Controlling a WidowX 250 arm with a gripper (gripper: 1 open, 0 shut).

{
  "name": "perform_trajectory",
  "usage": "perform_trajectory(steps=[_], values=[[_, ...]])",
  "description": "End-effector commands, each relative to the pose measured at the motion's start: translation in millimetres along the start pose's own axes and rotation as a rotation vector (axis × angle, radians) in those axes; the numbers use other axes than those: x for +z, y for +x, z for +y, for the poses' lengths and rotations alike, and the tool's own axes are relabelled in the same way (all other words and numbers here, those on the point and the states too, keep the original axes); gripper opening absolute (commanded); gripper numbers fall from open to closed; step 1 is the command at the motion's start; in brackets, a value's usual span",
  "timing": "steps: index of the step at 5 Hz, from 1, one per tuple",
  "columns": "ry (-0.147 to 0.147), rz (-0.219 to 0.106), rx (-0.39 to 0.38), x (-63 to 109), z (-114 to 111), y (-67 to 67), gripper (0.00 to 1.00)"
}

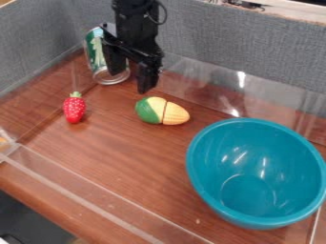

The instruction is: Remove the yellow corn from inside the blue bowl and place it on the table

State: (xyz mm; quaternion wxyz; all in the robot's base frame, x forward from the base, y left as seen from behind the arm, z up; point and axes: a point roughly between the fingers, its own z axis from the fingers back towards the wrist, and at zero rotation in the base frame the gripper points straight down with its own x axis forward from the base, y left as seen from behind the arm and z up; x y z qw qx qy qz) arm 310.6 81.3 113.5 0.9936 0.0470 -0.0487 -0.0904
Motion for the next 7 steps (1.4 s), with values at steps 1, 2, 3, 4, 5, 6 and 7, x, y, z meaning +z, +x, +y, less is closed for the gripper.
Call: perform_trajectory(steps=[1, 2, 3, 4, 5, 6, 7], values=[[0.005, -0.040, 0.016, -2.5, -6.0, 8.6, 1.00], [-0.015, -0.045, -0.013, -0.7, -9.2, 9.1, 1.00], [-0.008, -0.058, -0.040, 6.6, -6.5, 10.9, 1.00], [-0.002, -0.071, -0.064, 14.2, -3.8, 13.1, 1.00], [0.012, -0.080, -0.037, 21.8, 6.9, 13.6, 1.00], [0.025, -0.081, -0.009, 27.9, 17.0, 10.3, 1.00], [0.010, -0.091, -0.074, 40.5, 19.3, 2.3, 1.00]])
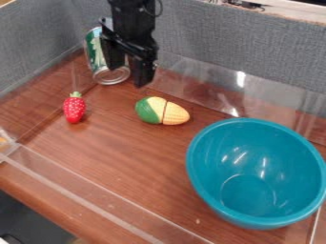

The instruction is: Remove the yellow corn from inside the blue bowl and place it on the table

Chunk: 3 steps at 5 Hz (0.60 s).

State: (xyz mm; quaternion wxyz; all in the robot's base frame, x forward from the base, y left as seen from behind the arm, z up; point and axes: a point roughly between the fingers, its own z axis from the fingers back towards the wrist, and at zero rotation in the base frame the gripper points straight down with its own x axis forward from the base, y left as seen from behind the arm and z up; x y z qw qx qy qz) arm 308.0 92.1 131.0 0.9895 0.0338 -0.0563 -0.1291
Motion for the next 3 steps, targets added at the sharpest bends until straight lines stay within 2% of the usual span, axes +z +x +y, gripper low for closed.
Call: perform_trajectory(steps=[1, 3], values=[[0.023, -0.067, -0.080, 29.5, 6.1, 1.0, 1.00], [-0.001, -0.042, 0.004, 21.4, -3.1, 1.4, 1.00]])
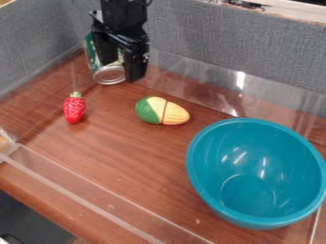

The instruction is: Remove the yellow corn from inside the blue bowl and place it on the table

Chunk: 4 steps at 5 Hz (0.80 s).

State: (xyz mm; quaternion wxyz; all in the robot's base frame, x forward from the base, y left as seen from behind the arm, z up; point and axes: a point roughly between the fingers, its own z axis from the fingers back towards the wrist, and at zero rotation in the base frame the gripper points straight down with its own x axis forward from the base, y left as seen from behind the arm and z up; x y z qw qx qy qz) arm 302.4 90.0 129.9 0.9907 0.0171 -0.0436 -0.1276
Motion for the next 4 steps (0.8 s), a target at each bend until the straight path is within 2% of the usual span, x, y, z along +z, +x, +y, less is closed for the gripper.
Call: perform_trajectory(steps=[1, 3, 4], values=[[0.023, -0.051, 0.032, 16.5, -4.3, 7.4, 1.00], [-0.004, -0.025, -0.012, -4.7, -8.0, 7.4, 1.00], [-0.002, -0.016, -0.015, -7.6, -4.6, 0.5, 1.00]])
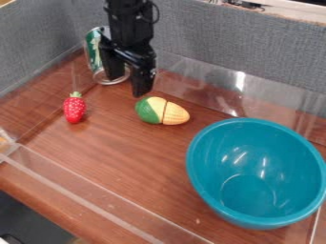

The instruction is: Remove the yellow corn from inside the blue bowl and place it on the table

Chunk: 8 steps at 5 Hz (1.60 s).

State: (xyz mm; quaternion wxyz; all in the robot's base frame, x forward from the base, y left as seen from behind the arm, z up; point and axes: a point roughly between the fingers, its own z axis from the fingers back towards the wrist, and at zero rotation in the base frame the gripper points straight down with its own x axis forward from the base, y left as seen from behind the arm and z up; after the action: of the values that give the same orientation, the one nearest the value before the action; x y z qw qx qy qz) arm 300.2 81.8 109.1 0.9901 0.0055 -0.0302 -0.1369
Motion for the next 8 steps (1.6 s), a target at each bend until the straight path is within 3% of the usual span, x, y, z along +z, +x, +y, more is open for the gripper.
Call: perform_trajectory(steps=[1, 4, 5, 6, 7, 8], values=[[0.036, -0.034, 0.001, 14.4, 9.6, -3.1, 1.00], [0.039, -0.064, -0.110, 44.4, 12.5, 1.4, 1.00], [0.045, -0.077, -0.114, 45.9, 1.4, 3.5, 1.00], [0.033, -0.074, -0.132, 40.2, -9.6, 5.6, 1.00], [0.032, -0.067, -0.124, 40.8, -9.4, 2.6, 1.00], [0.030, -0.060, -0.126, 28.3, 1.0, 6.1, 1.00]])
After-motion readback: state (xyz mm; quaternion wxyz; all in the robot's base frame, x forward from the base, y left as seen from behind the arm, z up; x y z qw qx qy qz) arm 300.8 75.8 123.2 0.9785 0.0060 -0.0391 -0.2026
